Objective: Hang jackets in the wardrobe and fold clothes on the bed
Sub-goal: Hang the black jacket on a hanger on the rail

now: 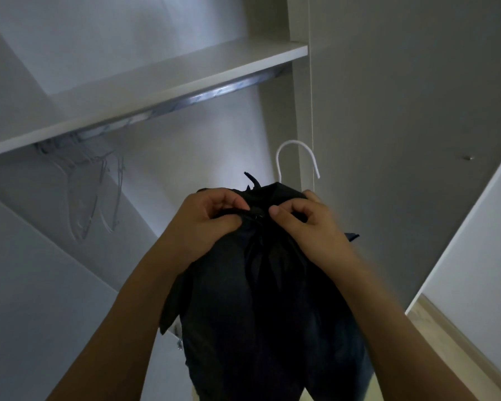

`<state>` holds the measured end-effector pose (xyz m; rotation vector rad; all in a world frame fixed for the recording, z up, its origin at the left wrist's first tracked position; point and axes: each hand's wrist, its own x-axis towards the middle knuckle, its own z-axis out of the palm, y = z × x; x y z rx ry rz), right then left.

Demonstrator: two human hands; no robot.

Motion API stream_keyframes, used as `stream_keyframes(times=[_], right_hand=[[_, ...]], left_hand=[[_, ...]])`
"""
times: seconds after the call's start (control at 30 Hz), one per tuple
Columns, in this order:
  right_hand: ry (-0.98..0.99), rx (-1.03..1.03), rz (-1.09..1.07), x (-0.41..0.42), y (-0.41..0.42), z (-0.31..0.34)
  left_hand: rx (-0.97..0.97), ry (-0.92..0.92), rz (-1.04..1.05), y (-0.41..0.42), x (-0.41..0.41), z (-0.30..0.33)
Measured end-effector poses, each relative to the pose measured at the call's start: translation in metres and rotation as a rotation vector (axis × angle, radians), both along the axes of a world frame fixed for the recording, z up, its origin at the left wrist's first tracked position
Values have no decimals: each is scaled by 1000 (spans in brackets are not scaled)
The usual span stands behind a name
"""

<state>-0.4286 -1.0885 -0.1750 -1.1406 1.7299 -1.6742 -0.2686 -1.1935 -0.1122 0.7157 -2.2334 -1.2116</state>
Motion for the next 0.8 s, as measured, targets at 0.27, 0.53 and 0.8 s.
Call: stream_keyframes(times=[0.27,0.53,0.8], right_hand=[[40,13,73,10,-3,-8],[9,22,100,13,-7,-19],[-100,94,236,16,-24,-44]], left_hand=[[119,-36,29,-1,4,-8],[87,-19,101,0,0,-24],[101,-138,81,-8,15,-30]])
